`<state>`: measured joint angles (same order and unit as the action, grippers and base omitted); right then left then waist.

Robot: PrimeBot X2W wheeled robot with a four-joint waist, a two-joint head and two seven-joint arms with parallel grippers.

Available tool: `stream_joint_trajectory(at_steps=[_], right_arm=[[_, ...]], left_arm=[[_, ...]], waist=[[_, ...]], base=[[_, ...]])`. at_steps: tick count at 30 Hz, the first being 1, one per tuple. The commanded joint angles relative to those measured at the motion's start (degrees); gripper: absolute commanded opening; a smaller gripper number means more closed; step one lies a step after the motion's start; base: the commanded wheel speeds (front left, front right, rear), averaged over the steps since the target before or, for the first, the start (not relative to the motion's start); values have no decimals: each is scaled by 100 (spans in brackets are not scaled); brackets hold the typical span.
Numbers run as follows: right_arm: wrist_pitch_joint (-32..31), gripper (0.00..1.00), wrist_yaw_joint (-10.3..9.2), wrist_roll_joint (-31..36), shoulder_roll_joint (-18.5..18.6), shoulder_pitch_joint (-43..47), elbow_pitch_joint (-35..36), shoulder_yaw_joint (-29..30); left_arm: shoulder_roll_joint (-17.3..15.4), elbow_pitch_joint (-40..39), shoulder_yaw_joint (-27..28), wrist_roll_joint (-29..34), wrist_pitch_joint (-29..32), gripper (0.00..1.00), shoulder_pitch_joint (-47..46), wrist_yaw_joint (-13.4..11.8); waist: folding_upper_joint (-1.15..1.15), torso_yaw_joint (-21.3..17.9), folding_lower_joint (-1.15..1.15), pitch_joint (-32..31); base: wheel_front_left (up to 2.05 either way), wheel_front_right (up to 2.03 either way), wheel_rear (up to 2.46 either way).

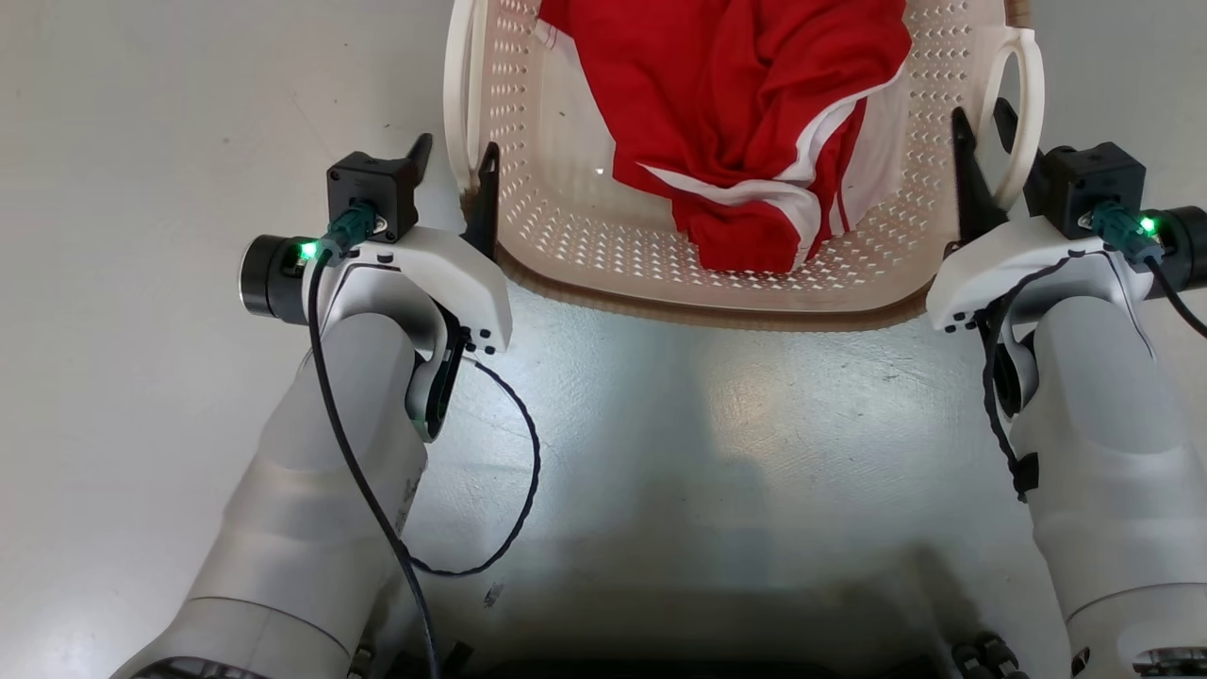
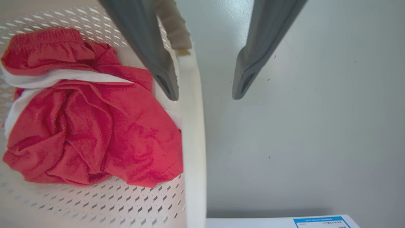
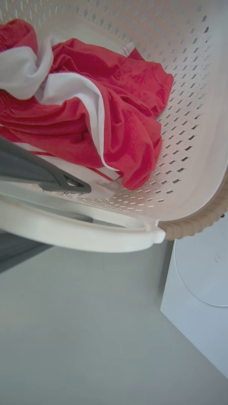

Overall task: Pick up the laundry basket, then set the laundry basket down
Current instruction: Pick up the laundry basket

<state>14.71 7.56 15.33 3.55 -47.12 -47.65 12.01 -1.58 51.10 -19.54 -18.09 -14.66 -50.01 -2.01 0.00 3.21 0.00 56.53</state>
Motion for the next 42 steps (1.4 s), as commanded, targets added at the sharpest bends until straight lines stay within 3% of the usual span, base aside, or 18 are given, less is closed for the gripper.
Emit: stream_joint_trajectory(at_steps=[1, 2, 24, 42], right_arm=[[29, 5, -8, -84, -68, 253, 32, -131], [29, 0, -8, -105, -68, 252, 43, -163], [29, 0, -8, -359, -68, 544, -305, -729], [-564, 0, -8, -1477, -68, 1326, -1208, -2037]], left_arm=[[-130, -35, 116, 37, -34, 29, 30, 33], [-130, -27, 101, 57, -34, 0, 20, 69], [-130, 380, 36, 75, -34, 0, 336, 68], [-132, 1225, 271, 107, -34, 0, 1583, -34]], waist=[[0, -7, 0, 3], [0, -12, 0, 3], [0, -114, 0, -769], [0, -447, 0, -3026]], base=[[0, 0, 0], [0, 0, 0], [0, 0, 0], [0, 0, 0]])
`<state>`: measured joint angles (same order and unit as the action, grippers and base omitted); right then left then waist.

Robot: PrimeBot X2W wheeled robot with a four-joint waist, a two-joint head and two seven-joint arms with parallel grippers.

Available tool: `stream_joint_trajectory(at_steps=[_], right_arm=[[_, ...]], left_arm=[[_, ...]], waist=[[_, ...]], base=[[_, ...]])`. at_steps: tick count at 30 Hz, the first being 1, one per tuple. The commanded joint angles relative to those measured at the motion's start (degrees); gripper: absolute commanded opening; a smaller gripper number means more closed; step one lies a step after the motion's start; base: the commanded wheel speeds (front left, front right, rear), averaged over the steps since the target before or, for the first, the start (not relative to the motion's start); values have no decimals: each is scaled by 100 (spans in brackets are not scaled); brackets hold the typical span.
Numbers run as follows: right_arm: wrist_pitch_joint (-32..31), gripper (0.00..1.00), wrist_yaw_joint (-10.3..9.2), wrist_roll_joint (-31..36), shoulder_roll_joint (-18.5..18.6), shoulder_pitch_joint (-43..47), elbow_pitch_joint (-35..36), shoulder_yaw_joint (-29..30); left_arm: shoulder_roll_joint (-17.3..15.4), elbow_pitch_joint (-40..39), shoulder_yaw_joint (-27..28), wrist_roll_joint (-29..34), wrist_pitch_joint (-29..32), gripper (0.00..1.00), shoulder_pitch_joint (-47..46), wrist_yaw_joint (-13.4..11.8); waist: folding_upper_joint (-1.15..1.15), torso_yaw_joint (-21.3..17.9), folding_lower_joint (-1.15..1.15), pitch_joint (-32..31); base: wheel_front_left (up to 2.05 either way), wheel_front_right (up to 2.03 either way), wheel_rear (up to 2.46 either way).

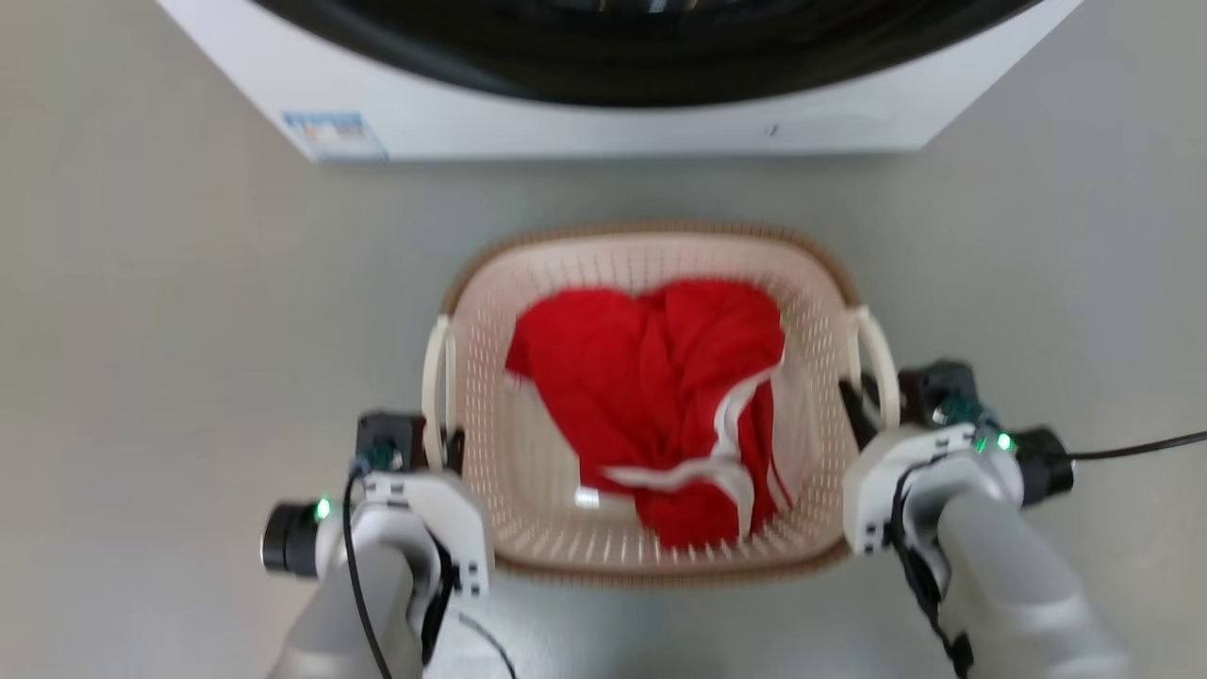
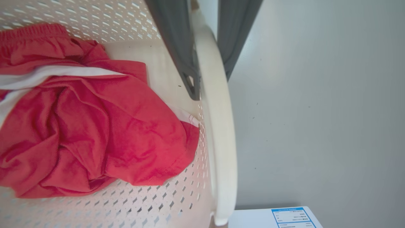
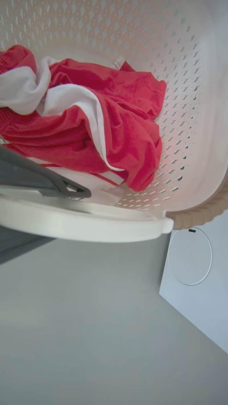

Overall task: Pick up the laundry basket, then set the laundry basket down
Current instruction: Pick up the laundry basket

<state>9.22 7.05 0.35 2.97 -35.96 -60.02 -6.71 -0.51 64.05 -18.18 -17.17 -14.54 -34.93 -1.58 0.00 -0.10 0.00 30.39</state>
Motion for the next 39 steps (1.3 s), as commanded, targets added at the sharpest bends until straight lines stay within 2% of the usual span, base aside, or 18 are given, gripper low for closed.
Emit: stream_joint_trajectory(at_steps=[1, 8, 16, 24, 27, 39], right_arm=[[-57, 0, 44, -41, -10, 279, 19, -248], [-304, 0, 44, -497, -10, 866, 78, -820], [-633, 0, 44, -631, -10, 1457, 53, -1085], [-836, 0, 44, -720, -10, 1881, 73, -1150], [-894, 0, 44, -764, -10, 2101, 75, -1183], [-1033, 0, 44, -838, -10, 2327, 208, -1226]], left_arm=[[-238, -43, 95, -18, -46, 0, 153, -69], [-238, 46, -310, -411, -46, 0, 767, -99], [-237, 79, -1108, -970, 101, 0, 1401, -227], [-237, -51, -1705, -1412, 285, 0, 1749, -372], [-237, -86, -2004, -1600, 292, 0, 1970, -503], [-237, -64, -2504, -2043, 341, 0, 2105, -640]], waist=[[0, -132, 0, -551], [0, -233, 0, -1504], [0, -246, 0, -2292], [0, -99, 0, -2694], [0, -66, 0, -2931], [0, -31, 0, -3118]], base=[[0, 0, 0], [0, 0, 0], [0, 0, 0], [0, 0, 0], [0, 0, 0], [0, 0, 0]])
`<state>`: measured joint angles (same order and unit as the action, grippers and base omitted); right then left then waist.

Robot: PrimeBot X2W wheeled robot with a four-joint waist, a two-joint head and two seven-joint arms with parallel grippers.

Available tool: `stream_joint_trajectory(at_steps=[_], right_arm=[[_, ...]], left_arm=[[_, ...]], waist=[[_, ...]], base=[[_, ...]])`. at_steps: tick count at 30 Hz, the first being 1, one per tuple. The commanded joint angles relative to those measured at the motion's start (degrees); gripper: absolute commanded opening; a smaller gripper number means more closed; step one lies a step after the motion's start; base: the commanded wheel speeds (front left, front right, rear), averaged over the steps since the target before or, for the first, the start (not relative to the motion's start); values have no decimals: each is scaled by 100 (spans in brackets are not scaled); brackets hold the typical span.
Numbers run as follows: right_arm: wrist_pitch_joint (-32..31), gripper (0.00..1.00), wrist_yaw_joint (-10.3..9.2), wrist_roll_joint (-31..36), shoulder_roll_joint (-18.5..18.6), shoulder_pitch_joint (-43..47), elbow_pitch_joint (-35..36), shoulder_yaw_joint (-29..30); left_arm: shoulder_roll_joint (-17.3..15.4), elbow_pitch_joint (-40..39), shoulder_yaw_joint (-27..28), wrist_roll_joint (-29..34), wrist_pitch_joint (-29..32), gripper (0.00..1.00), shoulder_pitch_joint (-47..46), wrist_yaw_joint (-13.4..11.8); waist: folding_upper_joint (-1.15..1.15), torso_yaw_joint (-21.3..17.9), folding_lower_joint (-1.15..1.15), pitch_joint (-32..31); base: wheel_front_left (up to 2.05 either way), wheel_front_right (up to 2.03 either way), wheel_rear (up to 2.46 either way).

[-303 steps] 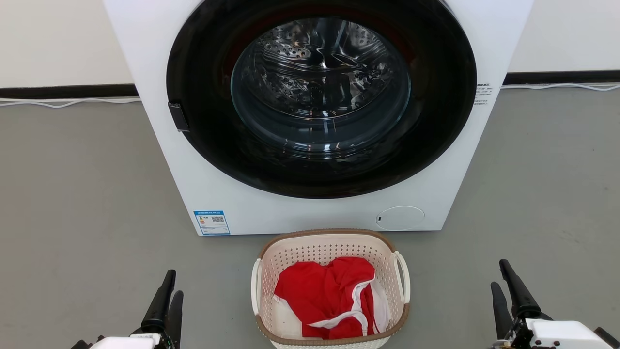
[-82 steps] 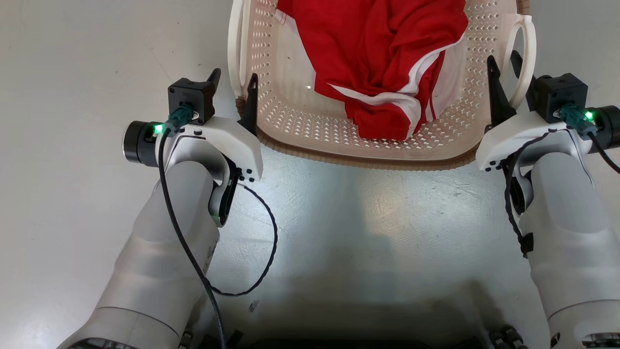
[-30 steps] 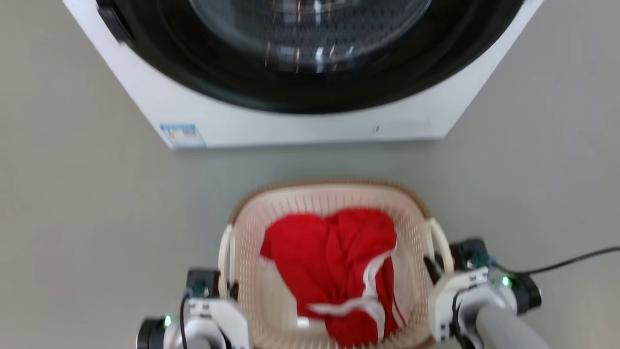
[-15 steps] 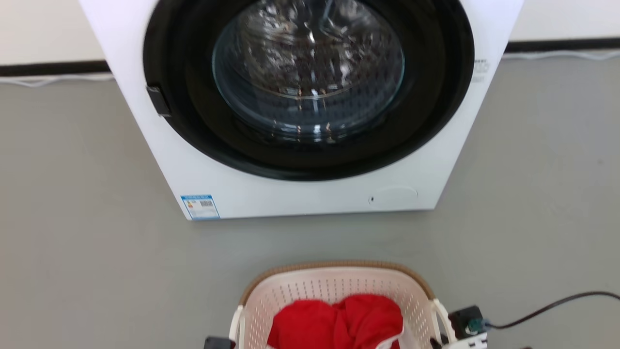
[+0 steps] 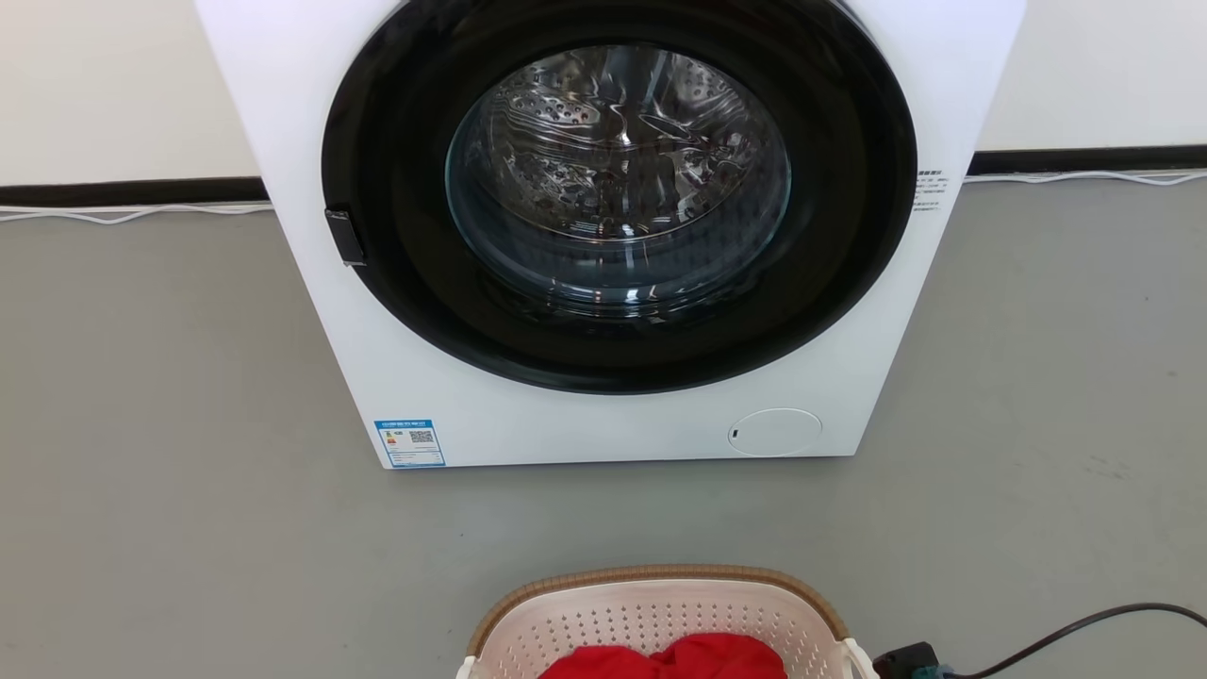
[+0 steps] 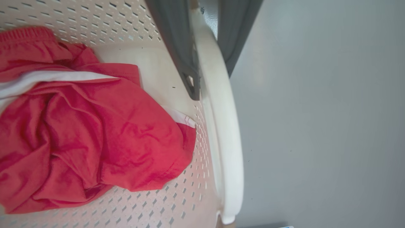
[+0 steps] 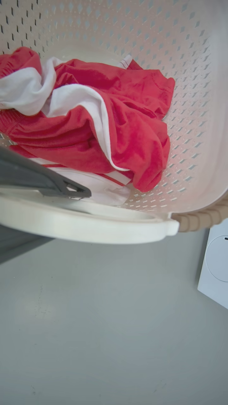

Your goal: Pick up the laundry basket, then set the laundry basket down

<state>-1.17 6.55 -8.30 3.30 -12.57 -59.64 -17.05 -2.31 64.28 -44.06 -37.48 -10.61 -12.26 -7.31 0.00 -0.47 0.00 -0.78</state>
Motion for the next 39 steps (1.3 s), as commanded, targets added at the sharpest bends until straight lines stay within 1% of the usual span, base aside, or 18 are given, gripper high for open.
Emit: stream_joint_trajectory(at_steps=[1, 16, 39], right_arm=[[0, 0, 94, 31, -43, -6, 178, -189], [-36, 0, 94, -39, -43, 33, 253, -191], [30, 0, 94, 6, -43, -16, 176, -85]], left_arm=[[-57, -82, 51, -41, -54, 0, -174, -74], [-57, 91, -285, -418, -152, 0, -336, -109], [-57, 281, -650, -800, -296, 0, -531, -98]], waist=[[0, 13, 0, -1], [0, 37, 0, -2], [0, 34, 0, 65]], base=[[0, 0, 0], [0, 0, 0], [0, 0, 0]])
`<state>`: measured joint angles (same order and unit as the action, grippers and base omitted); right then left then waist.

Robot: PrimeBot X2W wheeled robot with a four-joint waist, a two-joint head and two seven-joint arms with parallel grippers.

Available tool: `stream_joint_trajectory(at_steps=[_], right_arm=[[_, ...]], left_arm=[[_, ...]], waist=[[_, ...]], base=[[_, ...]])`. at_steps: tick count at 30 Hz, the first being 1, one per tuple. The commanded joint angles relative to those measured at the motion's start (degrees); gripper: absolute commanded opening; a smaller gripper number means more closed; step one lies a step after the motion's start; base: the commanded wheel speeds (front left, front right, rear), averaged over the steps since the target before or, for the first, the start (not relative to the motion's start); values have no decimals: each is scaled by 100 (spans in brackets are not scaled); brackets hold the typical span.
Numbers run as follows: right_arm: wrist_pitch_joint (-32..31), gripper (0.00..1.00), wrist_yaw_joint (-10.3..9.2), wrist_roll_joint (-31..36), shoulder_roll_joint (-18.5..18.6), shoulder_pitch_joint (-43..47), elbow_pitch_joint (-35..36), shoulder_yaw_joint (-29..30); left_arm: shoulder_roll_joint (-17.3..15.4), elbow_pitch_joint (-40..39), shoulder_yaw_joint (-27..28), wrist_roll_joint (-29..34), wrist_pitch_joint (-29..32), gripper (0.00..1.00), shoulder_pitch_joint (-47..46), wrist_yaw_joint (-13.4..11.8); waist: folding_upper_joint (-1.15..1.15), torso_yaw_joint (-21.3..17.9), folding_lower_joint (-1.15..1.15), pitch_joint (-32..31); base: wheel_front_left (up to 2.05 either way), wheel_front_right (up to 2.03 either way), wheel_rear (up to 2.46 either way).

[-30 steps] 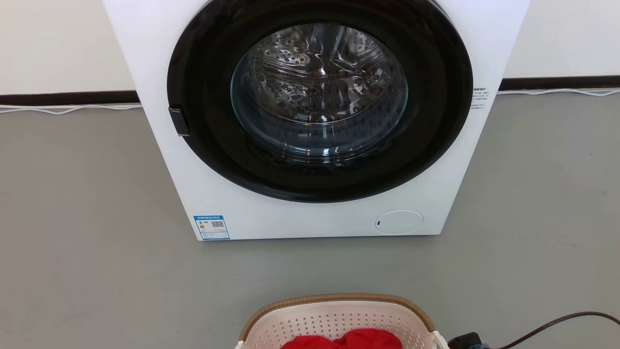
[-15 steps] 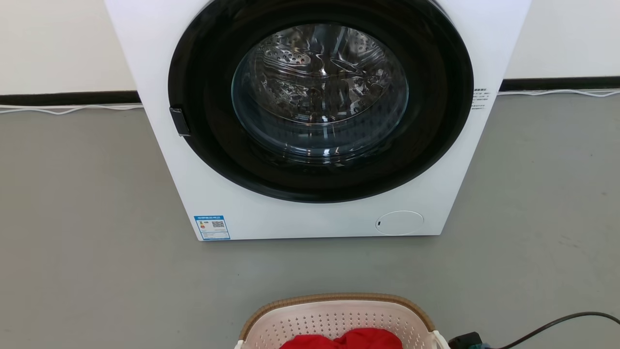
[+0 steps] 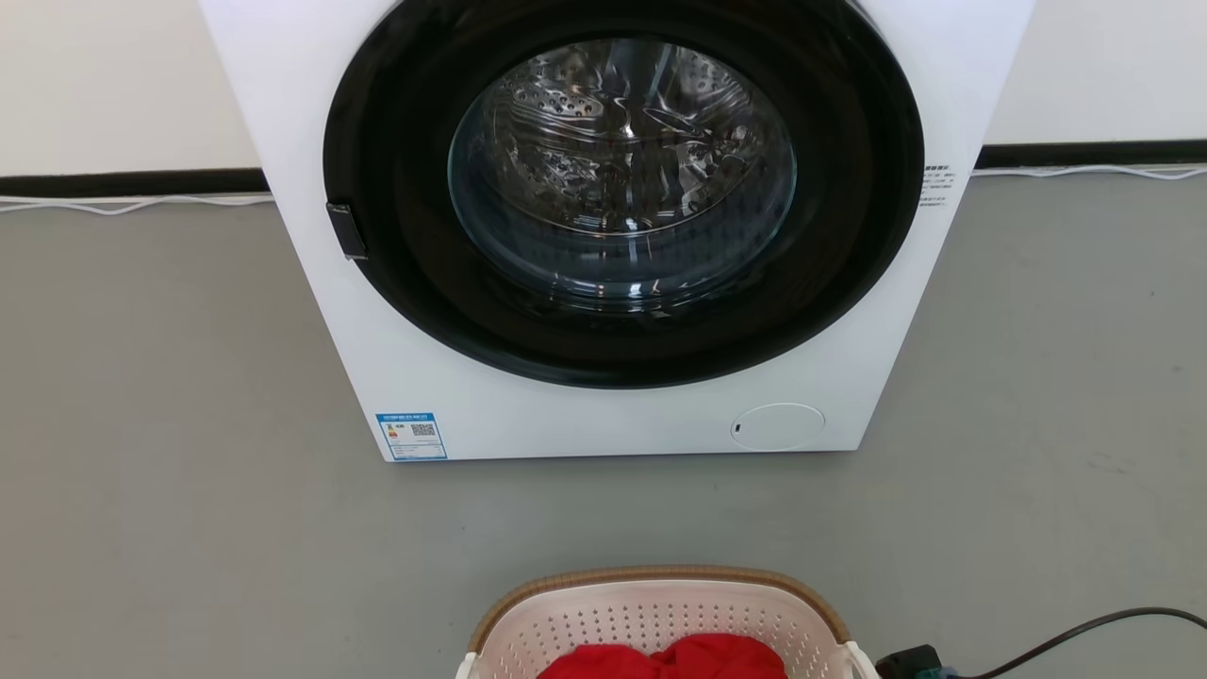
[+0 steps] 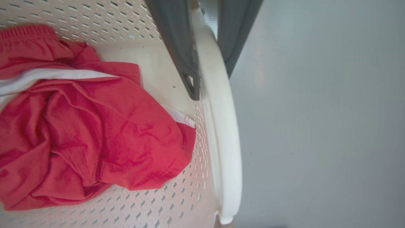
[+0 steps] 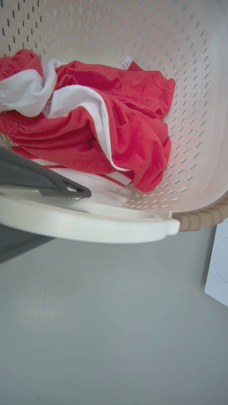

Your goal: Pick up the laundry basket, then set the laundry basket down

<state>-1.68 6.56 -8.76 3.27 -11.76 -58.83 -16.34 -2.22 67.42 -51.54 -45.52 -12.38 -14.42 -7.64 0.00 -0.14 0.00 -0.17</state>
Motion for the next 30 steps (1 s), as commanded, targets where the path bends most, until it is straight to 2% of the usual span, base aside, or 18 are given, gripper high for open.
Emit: stream_joint_trajectory(at_steps=[1, 10, 16, 23, 30], right_arm=[[86, 0, 92, 56, -39, -104, 94, -143], [344, 0, 92, 219, -39, -426, 244, 49], [605, 0, 92, 616, -39, -1070, 532, 290], [865, 0, 92, 1085, -39, -1847, 821, 709], [1064, 0, 92, 1508, -39, -2413, 878, 1163]], left_arm=[[-65, -27, 96, -18, -125, 0, -328, -72], [-65, -66, 141, -138, -200, 0, -753, -124], [-88, -201, 396, -102, -256, 0, -1566, -184], [-330, -619, 765, 222, -261, 0, -2288, -216], [-368, -850, 1070, 590, -261, 0, -2813, -185]], waist=[[0, 3, 0, 19], [0, 31, 0, 506], [0, 37, 0, 1527], [0, 12, 0, 2752], [0, 97, 0, 3743]], base=[[0, 0, 0], [0, 0, 0], [0, 0, 0], [0, 0, 0], [0, 0, 0]])
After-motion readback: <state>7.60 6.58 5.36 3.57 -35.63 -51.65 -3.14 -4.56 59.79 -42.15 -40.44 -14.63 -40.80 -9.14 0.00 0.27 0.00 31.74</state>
